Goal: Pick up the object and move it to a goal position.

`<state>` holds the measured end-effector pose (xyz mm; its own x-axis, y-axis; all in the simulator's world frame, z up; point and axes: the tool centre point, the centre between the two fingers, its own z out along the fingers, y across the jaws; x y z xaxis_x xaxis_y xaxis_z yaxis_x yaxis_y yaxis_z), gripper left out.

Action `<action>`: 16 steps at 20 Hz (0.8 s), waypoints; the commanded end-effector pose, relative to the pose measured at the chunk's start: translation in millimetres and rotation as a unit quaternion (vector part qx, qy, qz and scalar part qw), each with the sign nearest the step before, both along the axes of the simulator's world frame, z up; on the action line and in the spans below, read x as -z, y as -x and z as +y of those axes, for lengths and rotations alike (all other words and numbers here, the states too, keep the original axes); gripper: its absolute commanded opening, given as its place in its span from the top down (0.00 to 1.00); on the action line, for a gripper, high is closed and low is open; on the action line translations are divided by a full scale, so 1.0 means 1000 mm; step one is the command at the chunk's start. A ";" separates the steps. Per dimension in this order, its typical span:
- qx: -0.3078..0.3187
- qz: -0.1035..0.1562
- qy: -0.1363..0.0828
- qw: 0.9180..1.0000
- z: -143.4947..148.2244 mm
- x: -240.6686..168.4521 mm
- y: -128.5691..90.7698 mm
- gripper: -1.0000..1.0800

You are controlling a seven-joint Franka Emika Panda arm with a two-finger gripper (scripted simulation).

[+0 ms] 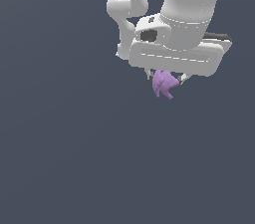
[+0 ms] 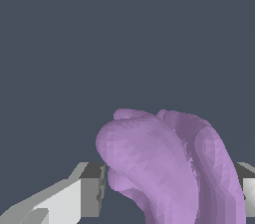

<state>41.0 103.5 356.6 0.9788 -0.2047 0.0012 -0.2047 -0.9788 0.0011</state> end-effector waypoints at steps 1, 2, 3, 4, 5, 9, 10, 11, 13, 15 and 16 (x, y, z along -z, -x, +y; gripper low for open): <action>0.000 0.000 0.000 1.000 0.015 -0.024 0.005 1.00; 0.000 0.000 0.000 1.000 0.020 -0.034 0.006 1.00; 0.000 0.000 0.000 1.000 0.026 -0.043 0.008 1.00; 0.000 0.000 0.000 1.000 0.032 -0.052 0.009 1.00; 0.000 0.000 0.000 1.000 0.037 -0.061 0.011 1.00; 0.000 0.000 0.000 1.000 0.056 -0.092 0.015 1.00; 0.000 0.000 0.000 1.000 0.060 -0.098 0.016 1.00; 0.000 0.000 0.000 1.000 0.064 -0.104 0.017 1.00; 0.000 0.000 0.000 1.000 0.070 -0.113 0.018 1.00; 0.000 0.000 0.000 1.000 0.074 -0.121 0.019 1.00; 0.000 0.000 0.000 1.000 0.077 -0.124 0.019 1.00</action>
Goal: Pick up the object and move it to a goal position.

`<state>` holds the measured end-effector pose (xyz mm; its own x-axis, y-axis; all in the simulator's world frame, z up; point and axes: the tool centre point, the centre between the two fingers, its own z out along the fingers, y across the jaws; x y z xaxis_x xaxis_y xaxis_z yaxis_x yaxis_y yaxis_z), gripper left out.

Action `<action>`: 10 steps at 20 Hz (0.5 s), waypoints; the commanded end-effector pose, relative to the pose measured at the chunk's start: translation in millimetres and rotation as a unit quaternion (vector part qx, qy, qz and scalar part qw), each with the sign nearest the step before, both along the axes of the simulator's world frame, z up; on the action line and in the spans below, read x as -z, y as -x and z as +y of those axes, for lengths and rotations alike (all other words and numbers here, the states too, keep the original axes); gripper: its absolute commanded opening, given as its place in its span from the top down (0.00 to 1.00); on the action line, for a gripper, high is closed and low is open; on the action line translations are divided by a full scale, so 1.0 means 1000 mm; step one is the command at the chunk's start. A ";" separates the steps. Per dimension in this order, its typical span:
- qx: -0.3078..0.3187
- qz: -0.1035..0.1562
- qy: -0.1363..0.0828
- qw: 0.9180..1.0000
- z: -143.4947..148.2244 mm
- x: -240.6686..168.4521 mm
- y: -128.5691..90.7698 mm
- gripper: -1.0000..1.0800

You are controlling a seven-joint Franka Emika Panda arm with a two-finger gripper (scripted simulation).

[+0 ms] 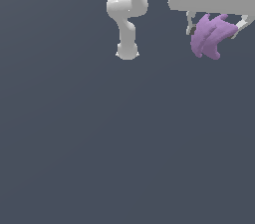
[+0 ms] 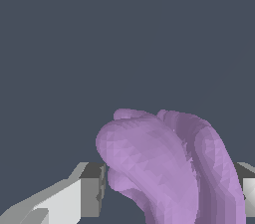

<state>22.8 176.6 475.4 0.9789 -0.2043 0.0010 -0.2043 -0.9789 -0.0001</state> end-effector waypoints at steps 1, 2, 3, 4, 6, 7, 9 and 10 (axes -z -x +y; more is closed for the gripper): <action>0.000 0.000 0.000 1.000 0.005 -0.008 0.001 1.00; 0.000 0.000 0.000 1.000 0.007 -0.011 0.001 1.00; 0.000 0.001 0.000 1.000 0.008 -0.013 0.001 1.00; 0.000 0.001 0.000 1.000 0.009 -0.015 0.001 1.00; 0.000 0.001 0.000 1.000 0.011 -0.018 0.001 1.00; 0.000 0.001 0.000 1.000 0.012 -0.019 0.001 1.00; 0.000 0.001 0.000 1.000 0.013 -0.021 0.001 1.00; 0.000 0.001 0.000 1.000 0.013 -0.021 0.001 1.00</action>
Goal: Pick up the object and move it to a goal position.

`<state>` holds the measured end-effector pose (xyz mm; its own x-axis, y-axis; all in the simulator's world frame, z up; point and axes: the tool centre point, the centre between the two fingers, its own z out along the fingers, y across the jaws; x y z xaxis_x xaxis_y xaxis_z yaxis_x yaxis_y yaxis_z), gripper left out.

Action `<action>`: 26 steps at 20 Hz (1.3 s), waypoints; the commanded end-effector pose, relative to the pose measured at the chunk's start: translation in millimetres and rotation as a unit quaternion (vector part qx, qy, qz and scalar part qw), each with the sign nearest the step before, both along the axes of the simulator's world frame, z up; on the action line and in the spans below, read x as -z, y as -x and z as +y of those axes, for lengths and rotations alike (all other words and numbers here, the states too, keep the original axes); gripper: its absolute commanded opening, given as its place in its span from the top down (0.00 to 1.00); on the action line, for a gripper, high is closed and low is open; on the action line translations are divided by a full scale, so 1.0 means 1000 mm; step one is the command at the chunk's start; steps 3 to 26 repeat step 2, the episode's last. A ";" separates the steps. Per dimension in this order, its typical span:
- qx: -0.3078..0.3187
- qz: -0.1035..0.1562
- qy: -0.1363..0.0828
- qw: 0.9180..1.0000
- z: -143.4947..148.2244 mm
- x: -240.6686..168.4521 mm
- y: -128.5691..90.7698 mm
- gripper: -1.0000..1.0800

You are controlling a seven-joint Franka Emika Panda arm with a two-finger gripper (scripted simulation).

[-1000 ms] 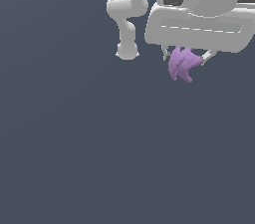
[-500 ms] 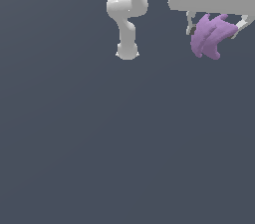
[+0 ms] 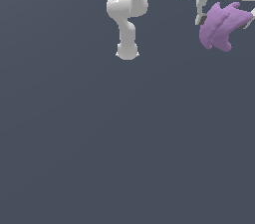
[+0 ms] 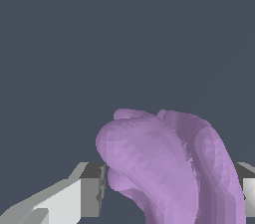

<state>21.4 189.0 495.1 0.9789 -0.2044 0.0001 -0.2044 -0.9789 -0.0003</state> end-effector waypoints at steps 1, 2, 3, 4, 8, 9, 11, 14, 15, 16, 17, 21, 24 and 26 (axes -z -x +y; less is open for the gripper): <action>0.000 0.000 0.000 1.000 0.001 -0.001 0.000 1.00; 0.000 0.000 0.000 1.000 0.001 -0.001 0.000 1.00; 0.000 0.000 0.000 1.000 0.001 -0.001 0.000 1.00; 0.000 0.000 0.000 1.000 0.001 -0.001 0.000 1.00; 0.000 0.000 0.000 1.000 0.001 -0.001 0.000 1.00; 0.000 0.000 0.000 1.000 0.001 -0.001 0.000 1.00; 0.000 0.000 0.000 1.000 0.001 -0.001 0.000 1.00; 0.000 0.000 0.000 1.000 0.001 -0.001 0.000 1.00; 0.000 0.000 0.000 1.000 0.001 -0.001 0.000 1.00; 0.000 0.000 0.000 1.000 0.001 -0.001 0.000 1.00; 0.000 0.000 0.000 1.000 0.001 -0.001 0.000 1.00; 0.000 0.000 0.000 1.000 0.001 -0.001 0.000 1.00; 0.000 0.000 0.000 1.000 0.001 -0.001 0.000 1.00; 0.000 0.000 0.000 1.000 0.001 -0.001 0.000 1.00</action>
